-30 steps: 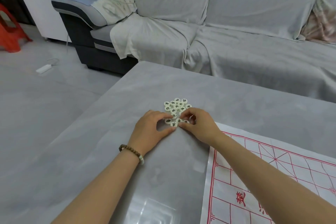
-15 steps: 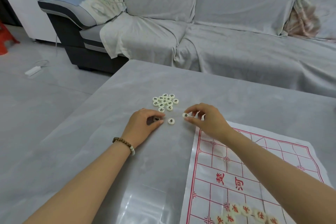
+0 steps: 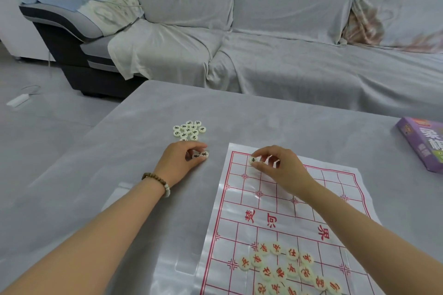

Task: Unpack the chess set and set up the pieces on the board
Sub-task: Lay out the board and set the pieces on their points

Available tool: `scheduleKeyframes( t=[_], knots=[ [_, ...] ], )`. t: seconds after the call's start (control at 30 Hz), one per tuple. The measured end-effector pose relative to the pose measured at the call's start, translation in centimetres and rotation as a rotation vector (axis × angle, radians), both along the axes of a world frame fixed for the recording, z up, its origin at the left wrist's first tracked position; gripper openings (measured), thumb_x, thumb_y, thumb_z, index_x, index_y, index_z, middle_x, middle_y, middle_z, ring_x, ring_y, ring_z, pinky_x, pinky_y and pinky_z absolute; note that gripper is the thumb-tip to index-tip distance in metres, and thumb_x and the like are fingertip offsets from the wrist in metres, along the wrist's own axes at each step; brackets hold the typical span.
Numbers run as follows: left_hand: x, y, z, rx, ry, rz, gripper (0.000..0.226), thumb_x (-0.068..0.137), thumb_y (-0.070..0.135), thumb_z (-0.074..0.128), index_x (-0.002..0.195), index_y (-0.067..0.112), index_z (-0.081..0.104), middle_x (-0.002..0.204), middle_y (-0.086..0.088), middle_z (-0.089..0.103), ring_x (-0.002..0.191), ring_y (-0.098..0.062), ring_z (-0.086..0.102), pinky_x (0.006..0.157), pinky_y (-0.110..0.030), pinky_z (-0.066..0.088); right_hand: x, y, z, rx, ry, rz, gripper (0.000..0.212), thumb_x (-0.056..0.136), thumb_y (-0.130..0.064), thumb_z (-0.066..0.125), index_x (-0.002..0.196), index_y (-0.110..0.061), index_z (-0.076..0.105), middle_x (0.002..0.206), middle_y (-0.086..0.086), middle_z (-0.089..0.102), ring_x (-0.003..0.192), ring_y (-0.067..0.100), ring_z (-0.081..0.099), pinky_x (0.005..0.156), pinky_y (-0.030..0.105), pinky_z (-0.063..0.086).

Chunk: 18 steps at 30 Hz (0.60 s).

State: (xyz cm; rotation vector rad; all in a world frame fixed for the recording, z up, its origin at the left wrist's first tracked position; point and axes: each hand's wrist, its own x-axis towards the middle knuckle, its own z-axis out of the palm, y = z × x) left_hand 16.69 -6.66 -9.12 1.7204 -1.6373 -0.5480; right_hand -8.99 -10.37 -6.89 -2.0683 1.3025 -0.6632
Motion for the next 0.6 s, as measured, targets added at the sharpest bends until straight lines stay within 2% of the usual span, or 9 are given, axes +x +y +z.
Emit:
scheduleKeyframes(
  t=[0.1,0.23,0.33,0.47,0.53,0.6],
  knots=[
    [-2.1,0.3,1.0,-0.019,0.005,-0.053,0.033,0.081,0.028,0.07,0.113,0.027,0.063,0.093,0.017,0.063,0.079,-0.001,0.052,0.069,-0.003,0.039,-2.2,0.4,0.1,-0.008,-0.024,-0.039,0.016,0.083,-0.031,0.067,0.098,-0.028,0.066,0.087,-0.013,0.061,0.073,0.006,0.051,0.062,0.008,0.04],
    [-8.3,0.2,3.2,-0.054,0.058,-0.248,0.034,0.08,0.028,0.07,0.113,0.031,0.062,0.095,0.019,0.065,0.082,0.001,0.054,0.075,-0.008,0.044,-6.4,1.1,0.6,-0.019,0.006,-0.102,0.016,0.081,-0.032,0.068,0.097,-0.03,0.066,0.087,-0.012,0.061,0.073,0.007,0.052,0.063,0.011,0.038],
    [-12.5,-0.1,2.7,-0.006,0.012,-0.374,0.035,0.08,0.027,0.071,0.113,0.03,0.063,0.097,0.018,0.065,0.084,0.001,0.055,0.075,-0.009,0.044,-8.9,1.6,0.5,0.003,0.032,-0.136,0.017,0.079,-0.031,0.071,0.096,-0.034,0.067,0.086,-0.015,0.06,0.073,0.006,0.051,0.062,0.012,0.036],
    [-15.3,0.0,0.4,0.073,0.022,-0.37,0.032,0.08,0.025,0.071,0.111,0.028,0.063,0.097,0.016,0.061,0.087,-0.001,0.053,0.074,-0.007,0.043,-9.6,2.5,-1.4,0.02,0.107,-0.086,0.018,0.08,-0.031,0.07,0.098,-0.033,0.069,0.089,-0.018,0.058,0.08,0.003,0.051,0.071,0.016,0.04],
    [-15.6,0.0,0.0,0.061,0.061,-0.337,0.031,0.079,0.025,0.071,0.109,0.029,0.063,0.096,0.016,0.059,0.085,-0.001,0.051,0.073,-0.005,0.043,-9.5,2.6,-2.1,0.008,0.091,-0.094,0.02,0.08,-0.032,0.07,0.1,-0.032,0.069,0.09,-0.017,0.058,0.083,0.003,0.05,0.077,0.018,0.042],
    [-15.7,-0.1,-0.2,0.049,0.079,-0.311,0.033,0.079,0.025,0.072,0.11,0.03,0.061,0.096,0.016,0.058,0.083,0.0,0.05,0.072,-0.003,0.041,-9.4,2.3,-2.1,0.012,0.07,-0.108,0.022,0.08,-0.033,0.07,0.102,-0.033,0.068,0.092,-0.016,0.06,0.084,0.004,0.05,0.076,0.017,0.041]
  ],
)
